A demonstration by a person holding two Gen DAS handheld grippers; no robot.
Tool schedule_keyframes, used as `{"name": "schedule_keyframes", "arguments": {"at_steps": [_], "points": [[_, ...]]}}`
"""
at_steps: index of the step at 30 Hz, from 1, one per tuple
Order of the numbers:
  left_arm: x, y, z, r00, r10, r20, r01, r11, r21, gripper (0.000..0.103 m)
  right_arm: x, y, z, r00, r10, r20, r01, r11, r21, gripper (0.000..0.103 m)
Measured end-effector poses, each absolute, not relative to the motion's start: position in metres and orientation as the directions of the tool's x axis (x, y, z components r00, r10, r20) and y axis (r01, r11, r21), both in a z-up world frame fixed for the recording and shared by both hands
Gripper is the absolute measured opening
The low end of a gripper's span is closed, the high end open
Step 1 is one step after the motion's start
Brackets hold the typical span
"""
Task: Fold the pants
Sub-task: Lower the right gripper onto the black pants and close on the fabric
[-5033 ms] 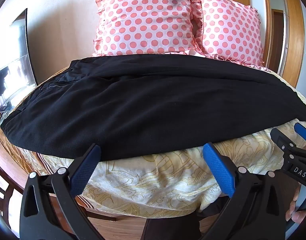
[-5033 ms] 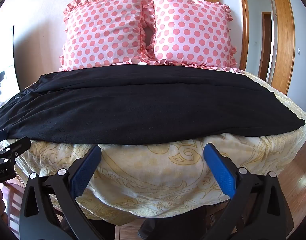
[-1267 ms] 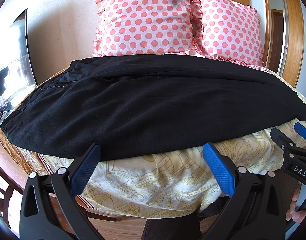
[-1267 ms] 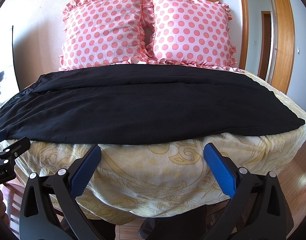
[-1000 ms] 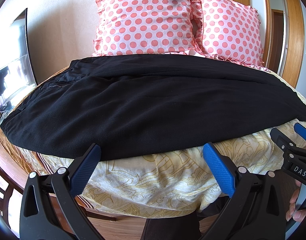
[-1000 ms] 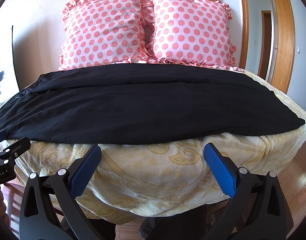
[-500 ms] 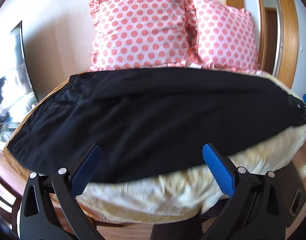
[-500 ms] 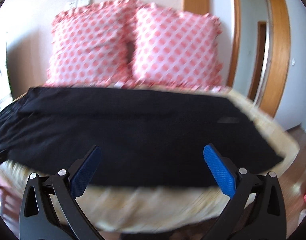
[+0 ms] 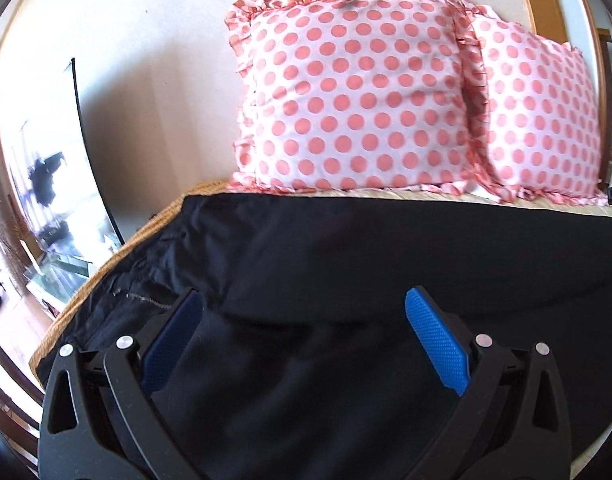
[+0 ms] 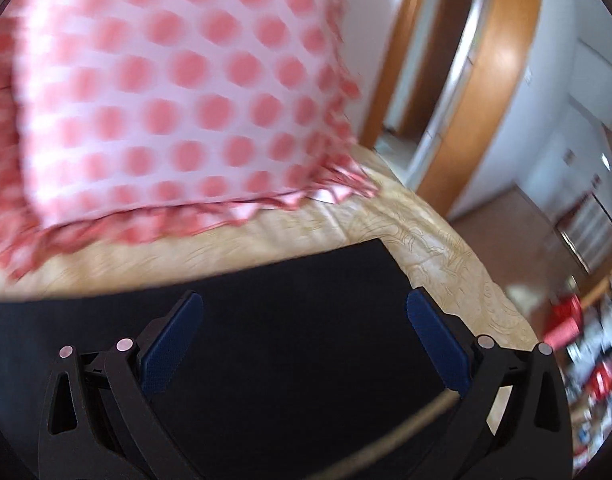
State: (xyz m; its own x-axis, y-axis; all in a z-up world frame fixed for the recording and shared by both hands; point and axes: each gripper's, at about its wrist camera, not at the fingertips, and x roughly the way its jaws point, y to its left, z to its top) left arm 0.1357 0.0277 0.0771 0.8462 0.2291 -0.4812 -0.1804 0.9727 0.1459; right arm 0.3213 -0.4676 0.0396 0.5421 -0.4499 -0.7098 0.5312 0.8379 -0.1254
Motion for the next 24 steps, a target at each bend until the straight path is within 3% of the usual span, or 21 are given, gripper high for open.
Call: {"name": "schedule_keyframes", "arguments": {"at_steps": [3,8,12,16,22,23,24], "points": [[0.140,0.024,0.070,0.861,0.243,-0.446,-0.182,0.968,0.174,0.101,0.347,-0.496,0.023,0.500,-0.417,-0.760,0.592,0.804,-0.051,0.102],[0.144,0.020,0.070,0.859,0.224,-0.460,-0.155,0.971,0.183,0.101,0.367,-0.525,-0.001,0.429,-0.404,-0.808,0.667,0.745,-0.018,0.102],[0.142,0.011,0.070,0.872,0.226,-0.434,-0.137,0.964,0.227,0.101,0.373,-0.537,-0.016,0.406,-0.384,-0.829,0.686,0.728,-0.002,0.091],[0.143,0.001,0.068,0.875,0.217,-0.433,-0.106,0.958,0.266,0.101,0.375,-0.542,-0.019,0.437,-0.367,-0.821,0.675,0.737,0.030,0.089],[0.144,-0.002,0.068,0.872,0.219,-0.438,-0.100,0.955,0.279,0.101,0.369,-0.528,-0.011,0.481,-0.348,-0.805,0.634,0.772,0.045,0.054],[0.145,0.000,0.068,0.871,0.218,-0.441,-0.101,0.957,0.273,0.101,0.366,-0.527,-0.009,0.482,-0.349,-0.804,0.636,0.770,0.047,0.037],[0.145,0.001,0.068,0.870,0.217,-0.443,-0.102,0.958,0.268,0.101,0.364,-0.528,-0.008,0.483,-0.348,-0.803,0.637,0.769,0.050,0.029]]}}
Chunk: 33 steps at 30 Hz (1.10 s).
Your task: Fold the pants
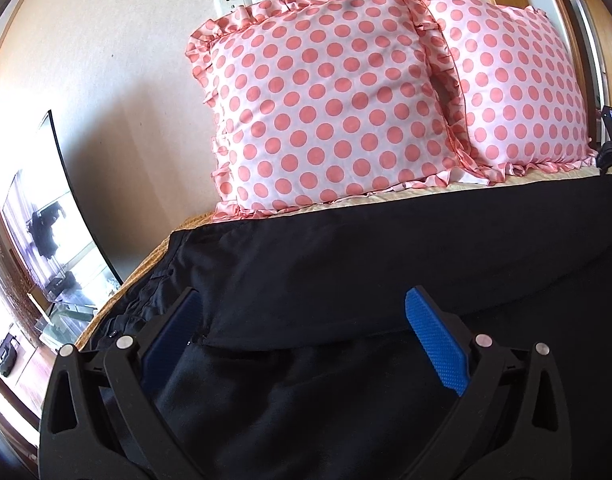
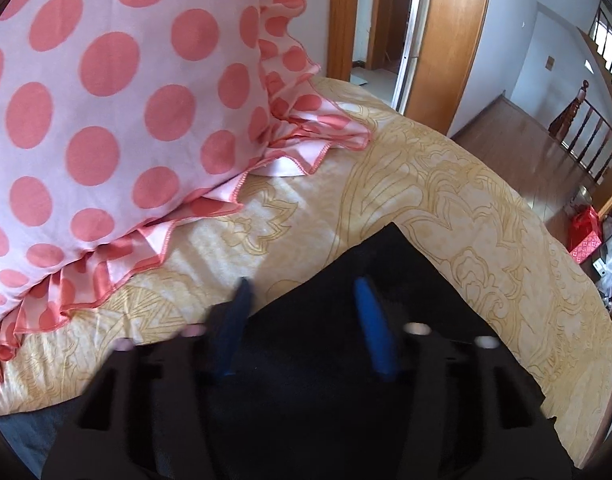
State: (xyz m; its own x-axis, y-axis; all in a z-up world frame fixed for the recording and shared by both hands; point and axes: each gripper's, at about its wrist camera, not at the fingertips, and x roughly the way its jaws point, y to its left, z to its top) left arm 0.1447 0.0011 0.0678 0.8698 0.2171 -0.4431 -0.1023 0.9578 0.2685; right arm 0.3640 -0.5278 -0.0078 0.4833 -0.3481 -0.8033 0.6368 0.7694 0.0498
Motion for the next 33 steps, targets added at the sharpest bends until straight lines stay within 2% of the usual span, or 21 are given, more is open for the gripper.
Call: {"name": "schedule_keyframes", "arguments": {"at_steps": [6,9,17,23,28,31,33], "points": [[0.148,0.009,0.068,0.859,0.217,-0.464,-0.115,0.964,0.238,0.101,0.344,-0.546,-0.007,0.557,-0.262,-0.788,0.617,0.766,0.181,0.008],[0.148,0.011,0.067,0.855,0.222,-0.469,-0.125,0.965,0.229,0.101,0.330,-0.551,-0.006,0.600,-0.215,-0.770,0.597,0.761,0.253,0.005],[0.147,0.017,0.068,0.855,0.224,-0.467,-0.143,0.969,0.202,0.101,0.242,-0.538,0.017,0.742,-0.116,-0.660,0.477,0.783,0.399,0.004],[0.145,0.017,0.070,0.860,0.225,-0.457,-0.145,0.968,0.203,0.101,0.155,-0.512,0.013,0.803,-0.033,-0.595,0.383,0.792,0.474,0.004],[0.143,0.017,0.071,0.866,0.225,-0.446,-0.148,0.968,0.202,0.101,0.097,-0.493,-0.008,0.799,0.010,-0.602,0.378,0.769,0.515,0.004],[0.144,0.015,0.071,0.864,0.224,-0.451,-0.141,0.967,0.210,0.101,0.091,-0.496,-0.022,0.786,0.069,-0.614,0.376,0.736,0.563,0.004],[0.144,0.013,0.070,0.863,0.228,-0.451,-0.140,0.966,0.219,0.101,0.087,-0.499,-0.024,0.784,0.077,-0.616,0.387,0.716,0.581,0.011]]}}
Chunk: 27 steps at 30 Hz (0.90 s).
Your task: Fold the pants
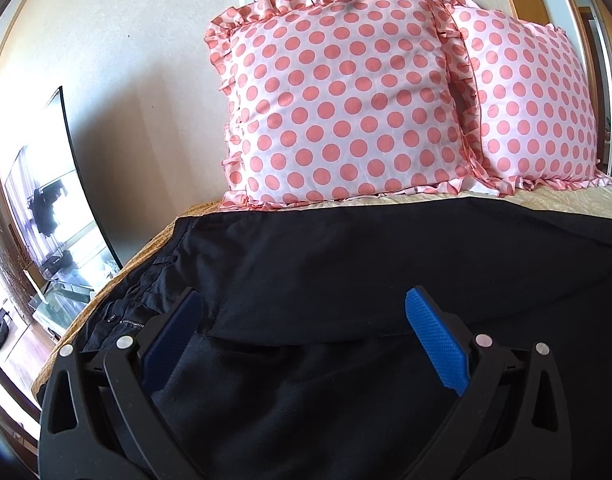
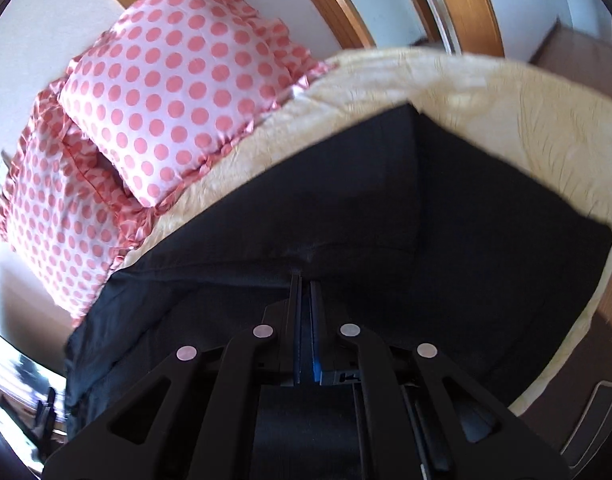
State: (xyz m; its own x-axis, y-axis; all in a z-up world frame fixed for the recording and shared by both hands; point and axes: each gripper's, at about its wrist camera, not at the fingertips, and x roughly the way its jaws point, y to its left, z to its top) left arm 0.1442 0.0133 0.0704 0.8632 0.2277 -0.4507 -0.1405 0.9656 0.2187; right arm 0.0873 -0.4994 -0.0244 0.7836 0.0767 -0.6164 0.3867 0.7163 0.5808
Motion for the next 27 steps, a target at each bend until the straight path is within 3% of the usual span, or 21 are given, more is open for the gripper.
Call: {"name": "schedule_keyframes", "arguments": {"at_steps": [1,3,4,8,13,14,17,27], "points": [[0.144,0.013,0.070,0.864,0.229,-0.448,-0.141,0.965,0.221,0.101,0.086,-0.500,-0.025,0.785,0.080,-0.615,0.390,0.707,0.590,0.017],[0.142,0.013,0.071,0.867,0.233,-0.440,-0.146,0.964,0.222,0.101,0.085,-0.500,-0.025,0.786,0.079,-0.614,0.398,0.694,0.600,0.066],[0.142,0.013,0.071,0.868,0.233,-0.438,-0.148,0.964,0.221,0.101,0.085,-0.500,-0.024,0.794,0.088,-0.602,0.391,0.684,0.615,0.070],[0.143,0.014,0.071,0.864,0.235,-0.445,-0.150,0.964,0.218,0.101,0.089,-0.502,-0.027,0.803,0.110,-0.586,0.390,0.646,0.656,0.070],[0.146,0.014,0.070,0.860,0.235,-0.453,-0.148,0.964,0.219,0.101,0.102,-0.516,-0.033,0.819,0.068,-0.569,0.428,0.588,0.686,0.054],[0.146,0.014,0.070,0.860,0.235,-0.453,-0.148,0.964,0.219,0.101,0.104,-0.518,-0.033,0.821,0.059,-0.568,0.435,0.580,0.689,0.046],[0.146,0.015,0.070,0.858,0.229,-0.460,-0.144,0.967,0.211,0.101,0.113,-0.530,-0.044,0.832,0.079,-0.550,0.419,0.561,0.714,0.008],[0.146,0.043,0.070,0.853,0.174,-0.491,-0.163,0.984,0.065,0.101,0.011,-0.521,-0.023,0.943,0.073,-0.324,0.213,0.615,0.759,0.003]]}}
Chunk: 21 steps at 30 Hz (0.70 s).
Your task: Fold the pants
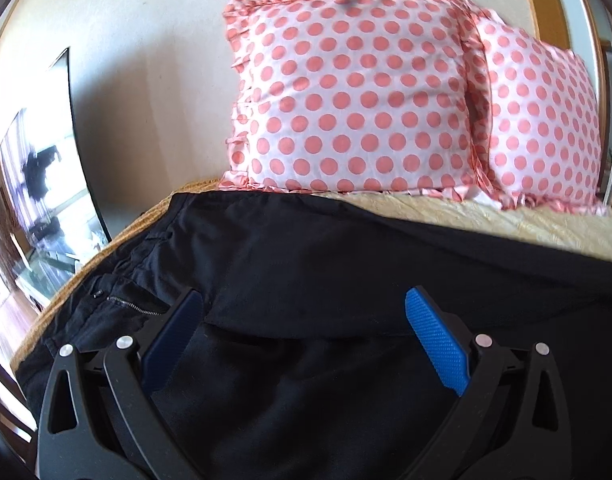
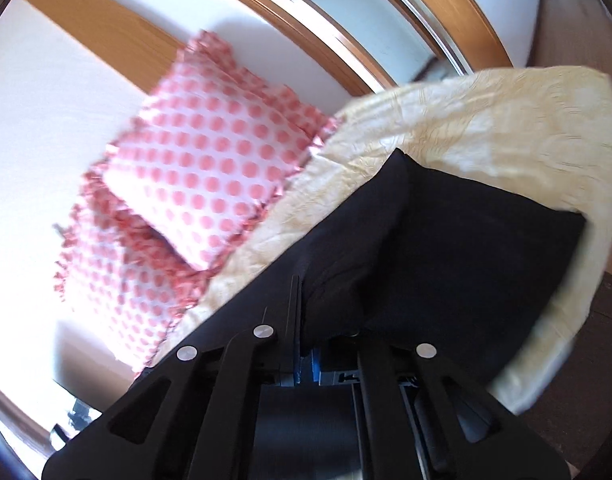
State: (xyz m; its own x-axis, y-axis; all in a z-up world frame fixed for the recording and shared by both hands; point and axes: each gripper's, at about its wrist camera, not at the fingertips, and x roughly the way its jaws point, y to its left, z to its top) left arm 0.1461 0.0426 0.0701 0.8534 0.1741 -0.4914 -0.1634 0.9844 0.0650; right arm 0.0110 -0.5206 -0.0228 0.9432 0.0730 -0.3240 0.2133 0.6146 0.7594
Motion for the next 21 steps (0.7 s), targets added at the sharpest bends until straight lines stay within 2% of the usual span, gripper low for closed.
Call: {"name": "schedule_keyframes", "arguments": {"at_steps": [4,7,10,13,17,19,20,21], "points": [[0.138,0.059,0.077,0.875,0.146,-0.461,-0.173,0.985,-0.018,0.101,-0.003,-0.513,-0.039,0.897,0.039,-0.439,0.314,0.642,0.700,0.003],[0.146,0.064,0.091,0.871,0.152,-0.467,-0.162,0.987,0.018,0.101,0.002,-0.511,-0.044,0.876,0.024,-0.481,0.346,0.664,0.663,0.004],[0.164,0.069,0.106,0.840,0.223,-0.495,-0.206,0.975,0.089,0.101,0.009,-0.504,-0.037,0.857,-0.026,-0.514,0.371,0.724,0.582,0.003],[0.204,0.079,0.123,0.820,0.221,-0.528,-0.200,0.975,0.098,0.101,0.013,-0.503,-0.035,0.850,-0.052,-0.523,0.379,0.750,0.542,0.004],[0.281,0.101,0.120,0.734,0.168,-0.658,-0.214,0.977,0.011,0.101,0.014,-0.506,-0.041,0.844,-0.048,-0.534,0.384,0.748,0.540,0.004],[0.325,0.118,0.106,0.656,0.118,-0.745,-0.251,0.965,-0.068,0.096,0.014,-0.506,-0.042,0.842,-0.047,-0.537,0.384,0.752,0.537,0.004],[0.342,0.124,0.099,0.621,0.106,-0.776,-0.277,0.957,-0.091,0.085,0.012,-0.505,-0.042,0.841,-0.048,-0.538,0.384,0.754,0.533,0.004],[0.360,0.131,0.091,0.585,0.093,-0.805,-0.308,0.944,-0.115,0.079,0.013,-0.504,-0.041,0.840,-0.050,-0.541,0.385,0.758,0.526,0.004]]}}
